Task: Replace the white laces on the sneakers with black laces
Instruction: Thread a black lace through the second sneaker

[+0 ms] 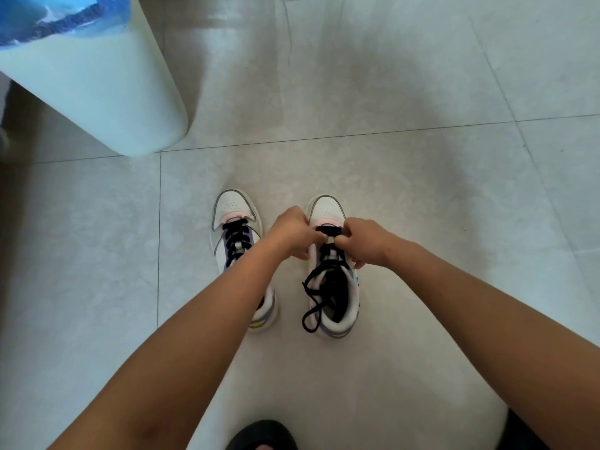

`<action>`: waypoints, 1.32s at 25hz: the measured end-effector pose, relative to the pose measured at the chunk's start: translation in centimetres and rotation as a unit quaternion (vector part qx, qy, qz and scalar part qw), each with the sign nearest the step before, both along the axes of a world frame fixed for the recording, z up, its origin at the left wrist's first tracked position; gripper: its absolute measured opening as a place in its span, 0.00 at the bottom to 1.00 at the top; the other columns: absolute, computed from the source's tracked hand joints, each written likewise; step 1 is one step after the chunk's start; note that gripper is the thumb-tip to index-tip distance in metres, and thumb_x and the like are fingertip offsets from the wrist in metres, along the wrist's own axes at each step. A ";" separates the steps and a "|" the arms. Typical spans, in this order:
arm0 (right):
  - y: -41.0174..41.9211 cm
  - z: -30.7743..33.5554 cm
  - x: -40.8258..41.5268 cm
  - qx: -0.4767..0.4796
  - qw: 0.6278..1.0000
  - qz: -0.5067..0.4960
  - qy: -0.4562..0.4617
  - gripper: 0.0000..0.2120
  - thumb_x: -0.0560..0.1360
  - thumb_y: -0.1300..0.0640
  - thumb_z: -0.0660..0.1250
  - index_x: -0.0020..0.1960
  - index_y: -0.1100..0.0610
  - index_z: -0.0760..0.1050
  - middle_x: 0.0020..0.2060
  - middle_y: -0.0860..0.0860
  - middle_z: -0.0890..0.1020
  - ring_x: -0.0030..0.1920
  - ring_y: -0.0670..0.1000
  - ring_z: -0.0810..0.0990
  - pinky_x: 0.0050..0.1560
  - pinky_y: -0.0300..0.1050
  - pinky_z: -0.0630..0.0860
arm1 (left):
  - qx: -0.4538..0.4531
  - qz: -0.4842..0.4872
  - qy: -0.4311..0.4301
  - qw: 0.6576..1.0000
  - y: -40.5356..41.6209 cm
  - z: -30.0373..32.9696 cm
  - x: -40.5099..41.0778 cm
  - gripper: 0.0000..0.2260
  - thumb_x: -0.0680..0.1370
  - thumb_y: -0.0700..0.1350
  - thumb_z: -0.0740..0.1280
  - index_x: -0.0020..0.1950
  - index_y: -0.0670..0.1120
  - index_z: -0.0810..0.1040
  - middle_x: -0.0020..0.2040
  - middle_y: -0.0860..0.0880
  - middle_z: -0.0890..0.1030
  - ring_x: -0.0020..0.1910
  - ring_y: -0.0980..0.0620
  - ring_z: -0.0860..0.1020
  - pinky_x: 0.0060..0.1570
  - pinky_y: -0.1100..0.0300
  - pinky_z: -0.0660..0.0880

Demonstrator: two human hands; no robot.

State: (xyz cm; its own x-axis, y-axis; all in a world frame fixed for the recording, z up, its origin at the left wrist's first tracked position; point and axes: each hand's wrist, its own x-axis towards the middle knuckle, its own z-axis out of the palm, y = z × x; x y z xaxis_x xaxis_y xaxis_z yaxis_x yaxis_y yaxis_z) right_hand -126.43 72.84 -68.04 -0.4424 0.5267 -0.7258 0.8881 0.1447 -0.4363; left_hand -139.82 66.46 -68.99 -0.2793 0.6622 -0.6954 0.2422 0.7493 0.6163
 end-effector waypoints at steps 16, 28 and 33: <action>-0.7 -0.3 0.5 0.022 0.995 0.080 0.055 0.09 0.80 0.60 0.55 0.45 0.59 0.73 0.37 0.51 0.74 0.42 0.53 0.74 0.52 0.54 0.76 | 0.061 -0.339 0.245 0.906 -0.9 0.2 2.3 0.12 0.80 0.40 0.56 0.62 0.42 0.71 0.58 0.42 0.77 0.55 0.42 0.76 0.46 0.55 0.69; -2.2 0.0 0.9 0.048 0.993 0.107 -0.013 0.14 0.80 0.52 0.59 0.36 0.54 0.65 0.37 0.50 0.73 0.39 0.51 0.71 0.33 0.39 0.64 | 0.026 -0.303 0.228 0.925 -3.2 0.3 2.6 0.10 0.81 0.48 0.56 0.50 0.43 0.73 0.49 0.43 0.77 0.48 0.44 0.75 0.42 0.56 0.67; -1.7 -0.4 2.1 0.024 0.994 0.070 0.085 0.07 0.78 0.59 0.61 0.42 0.57 0.72 0.40 0.53 0.76 0.42 0.51 0.73 0.44 0.46 0.72 | 0.101 -0.359 0.236 0.897 -3.5 -0.2 2.3 0.09 0.82 0.42 0.54 0.55 0.39 0.71 0.53 0.42 0.76 0.51 0.42 0.75 0.46 0.53 0.68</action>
State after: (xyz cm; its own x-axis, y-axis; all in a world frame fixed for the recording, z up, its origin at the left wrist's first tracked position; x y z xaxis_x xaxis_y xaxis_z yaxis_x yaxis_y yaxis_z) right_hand -124.34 71.18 -68.48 -0.6271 0.4839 -0.6104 0.7724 0.2854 -0.5674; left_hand -137.56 62.95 -69.16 0.0378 0.8890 -0.4563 0.8879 0.1796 0.4236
